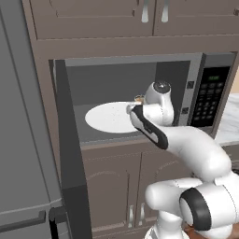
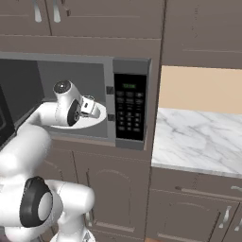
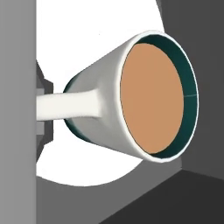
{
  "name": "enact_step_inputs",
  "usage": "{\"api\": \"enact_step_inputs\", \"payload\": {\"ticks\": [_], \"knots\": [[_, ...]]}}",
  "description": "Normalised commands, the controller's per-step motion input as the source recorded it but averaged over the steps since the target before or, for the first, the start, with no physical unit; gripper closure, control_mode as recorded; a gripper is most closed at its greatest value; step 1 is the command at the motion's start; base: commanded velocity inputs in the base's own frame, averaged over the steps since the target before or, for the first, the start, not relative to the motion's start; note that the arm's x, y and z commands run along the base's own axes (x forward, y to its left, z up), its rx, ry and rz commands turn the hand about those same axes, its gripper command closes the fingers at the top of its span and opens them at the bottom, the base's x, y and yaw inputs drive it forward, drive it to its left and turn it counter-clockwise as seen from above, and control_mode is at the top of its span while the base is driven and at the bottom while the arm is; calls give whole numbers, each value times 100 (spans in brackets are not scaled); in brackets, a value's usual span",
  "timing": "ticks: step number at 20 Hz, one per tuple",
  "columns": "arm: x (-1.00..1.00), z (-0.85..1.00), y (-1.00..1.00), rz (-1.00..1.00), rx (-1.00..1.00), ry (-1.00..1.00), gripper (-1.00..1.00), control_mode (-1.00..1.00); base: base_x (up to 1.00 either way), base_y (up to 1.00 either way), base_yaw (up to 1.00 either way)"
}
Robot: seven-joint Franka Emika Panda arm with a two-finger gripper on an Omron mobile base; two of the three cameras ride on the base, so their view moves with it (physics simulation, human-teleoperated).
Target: Pick the cup of tea, navigate to the dining table, and place it on the saucer.
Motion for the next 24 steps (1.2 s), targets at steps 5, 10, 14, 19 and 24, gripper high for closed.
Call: {"api": "enact_step_inputs", "payload": {"ticks": [5, 10, 14, 19, 24], "knots": [[-88, 22, -16, 0, 7, -13, 100, -100, 0, 0, 0], [-85, 65, -16, 1, 6, -2, 100, -100, 0, 0, 0], [-73, 83, 0, 5, 0, 3, 100, -100, 0, 0, 0], [-83, 72, 0, 14, 0, 15, 100, -100, 0, 0, 0], [-100, 57, 0, 11, 0, 10, 100, -100, 0, 0, 0]]}}
